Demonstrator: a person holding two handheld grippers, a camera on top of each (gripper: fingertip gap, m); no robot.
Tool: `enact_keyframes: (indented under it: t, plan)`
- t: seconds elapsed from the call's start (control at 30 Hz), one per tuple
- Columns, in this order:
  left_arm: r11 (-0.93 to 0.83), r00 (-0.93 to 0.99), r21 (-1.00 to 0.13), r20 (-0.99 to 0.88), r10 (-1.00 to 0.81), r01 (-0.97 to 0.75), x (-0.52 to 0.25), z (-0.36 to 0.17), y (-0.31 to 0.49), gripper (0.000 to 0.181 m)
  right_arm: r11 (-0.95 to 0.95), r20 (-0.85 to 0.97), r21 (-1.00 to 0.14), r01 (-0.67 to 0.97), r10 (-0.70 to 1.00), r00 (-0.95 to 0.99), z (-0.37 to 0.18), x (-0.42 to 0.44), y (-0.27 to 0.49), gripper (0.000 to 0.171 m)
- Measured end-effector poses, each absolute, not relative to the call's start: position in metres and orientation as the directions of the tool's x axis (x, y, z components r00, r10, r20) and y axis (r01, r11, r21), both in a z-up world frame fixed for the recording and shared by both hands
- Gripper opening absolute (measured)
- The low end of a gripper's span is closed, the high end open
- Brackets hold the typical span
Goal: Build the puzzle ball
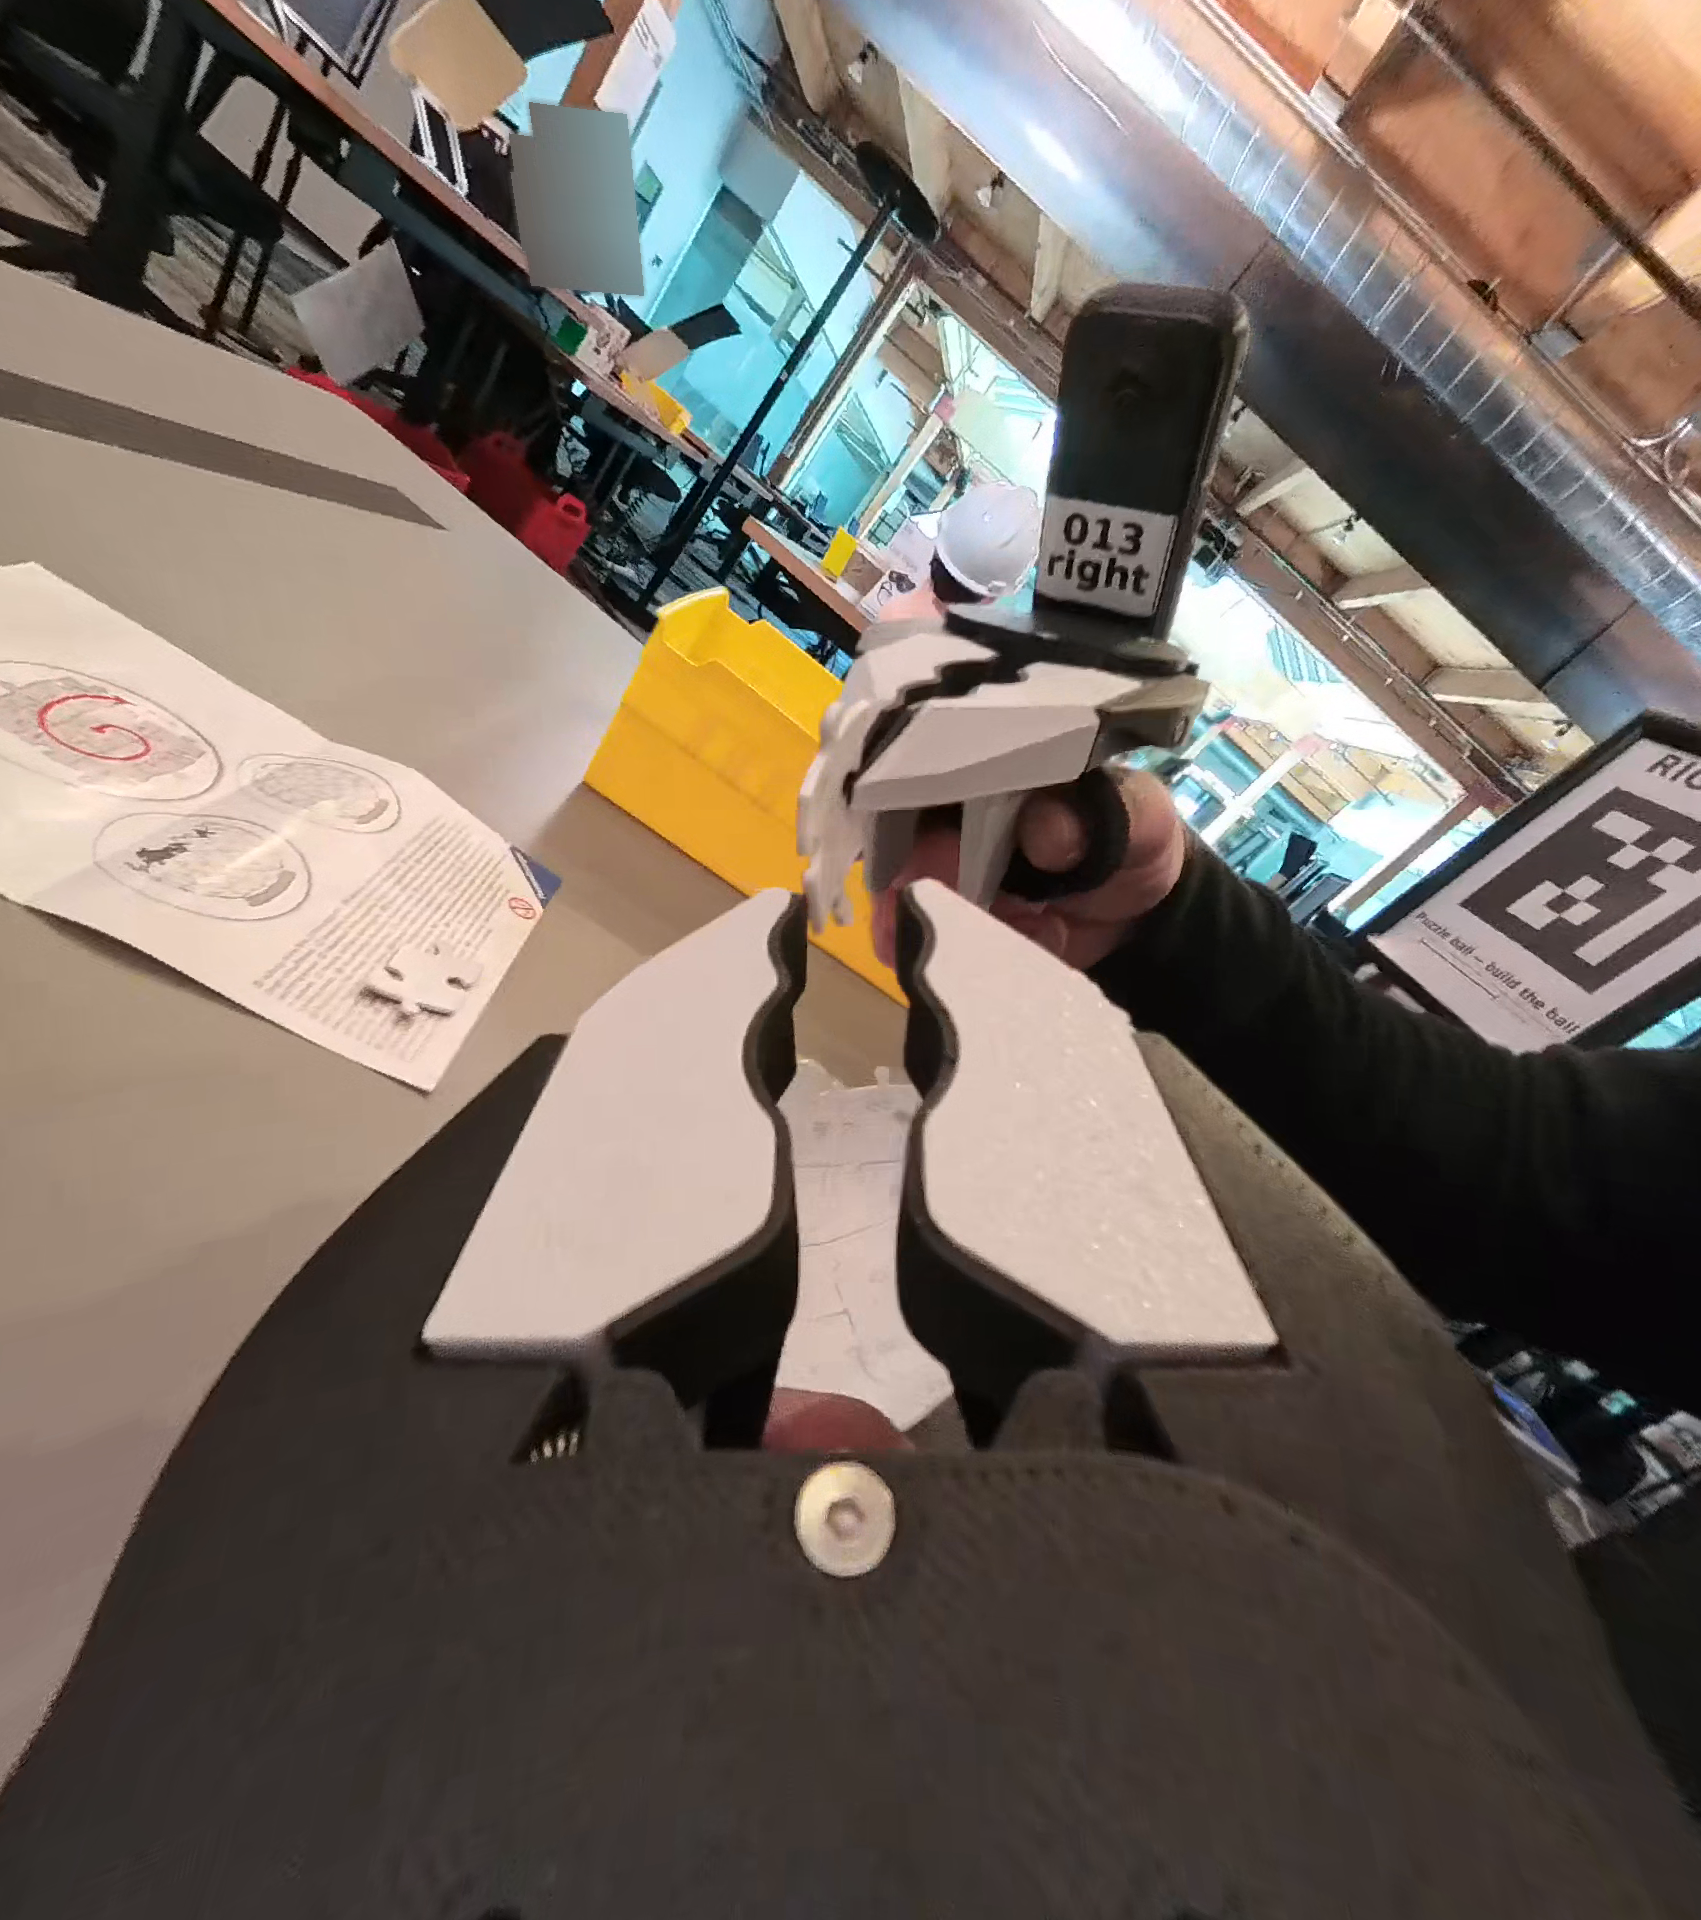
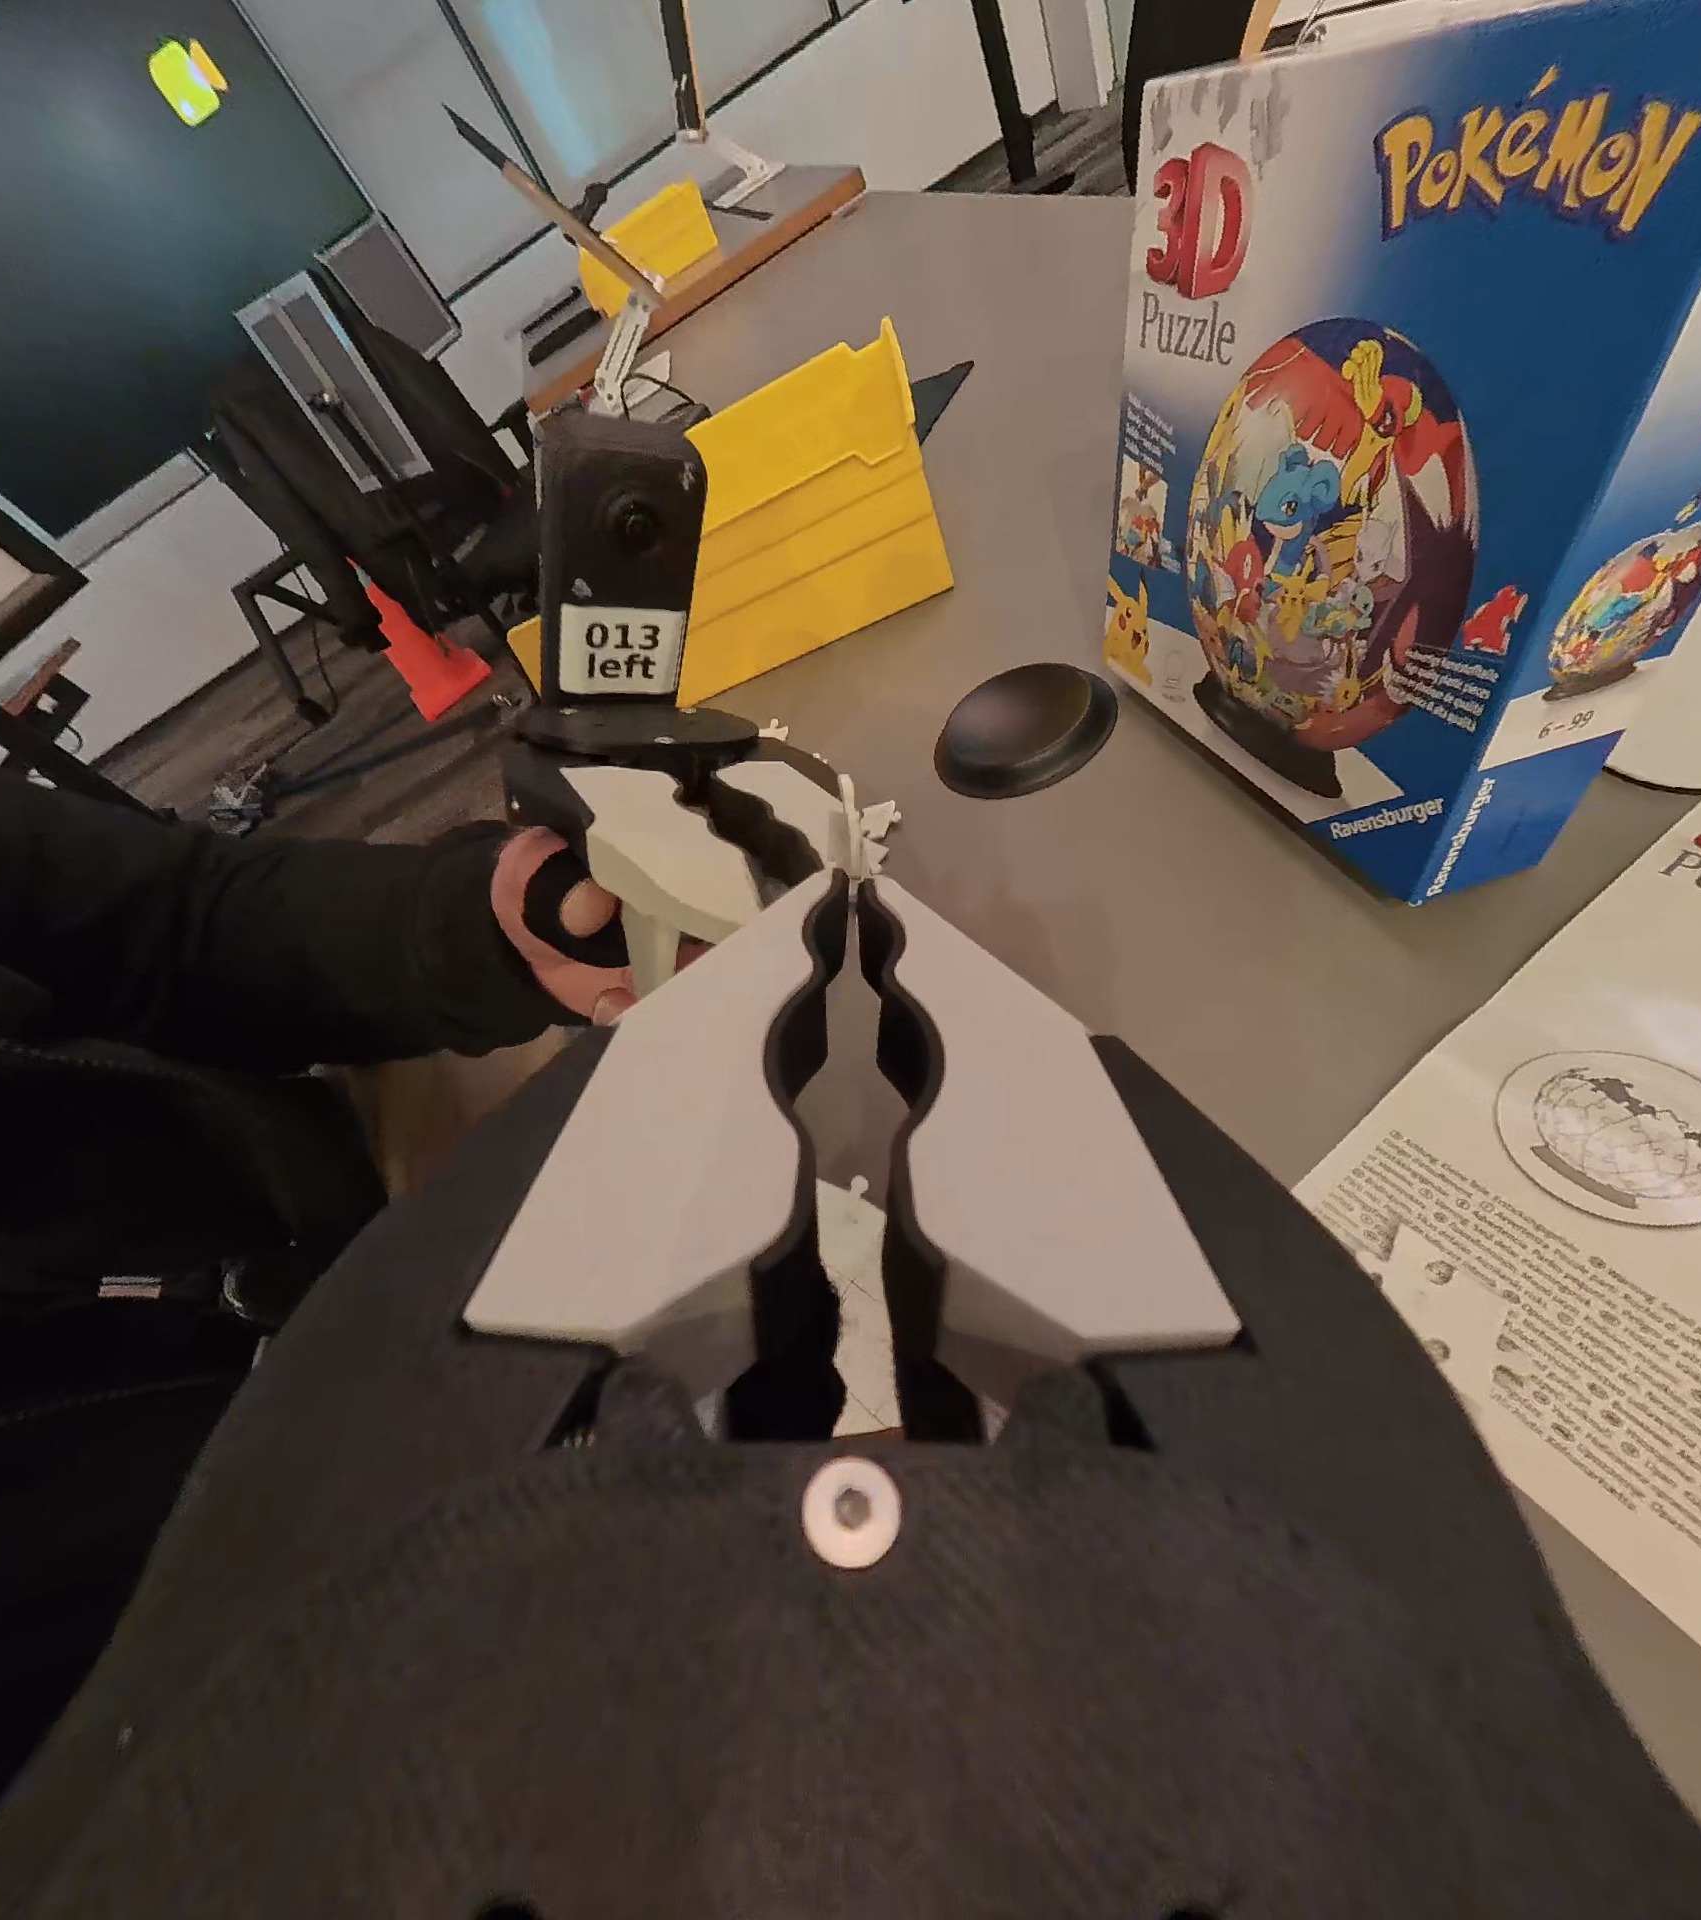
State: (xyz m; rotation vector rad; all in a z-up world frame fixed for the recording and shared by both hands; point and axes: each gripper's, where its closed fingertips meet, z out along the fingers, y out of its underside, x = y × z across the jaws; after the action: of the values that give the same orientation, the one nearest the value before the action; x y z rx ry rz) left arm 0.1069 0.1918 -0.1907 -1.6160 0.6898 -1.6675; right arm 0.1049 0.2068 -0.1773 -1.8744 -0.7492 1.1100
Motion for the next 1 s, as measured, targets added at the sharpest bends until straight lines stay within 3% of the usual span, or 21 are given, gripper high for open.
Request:
enact_keyframes:
  t: [0.2,0.33,0.5,0.7,1.0]
  plan:
    - [-0.629,0.028,-0.77,0.635,-0.772,0.112,0.109,-0.191,0.189,0.002,-0.48,-0.404,-0.874,0.072,0.803,0.438,-0.176,0.104,0.2,0.0]
    - [-0.654,0.081,-0.756,0.652,-0.754,0.01,0.102,-0.204,0.182,0.002,-0.452,-0.267,-0.849,0.273,0.813,0.517,-0.196,0.116,0.187,0.009]
    - [-0.682,0.184,-0.69,0.658,-0.731,-0.244,0.085,-0.243,0.159,0.002,-0.422,-0.076,-0.695,0.582,0.848,0.524,-0.241,0.119,0.142,0.01]
    - [-0.691,0.265,-0.562,0.656,-0.707,-0.455,0.079,-0.281,0.14,0.002,-0.424,0.014,-0.582,0.694,0.848,0.53,-0.287,0.109,0.124,0.003]
    - [-0.708,0.343,-0.435,0.656,-0.673,-0.557,0.072,-0.308,0.133,0.002,-0.388,0.013,-0.42,0.821,0.901,0.433,-0.308,0.104,0.128,0.0]
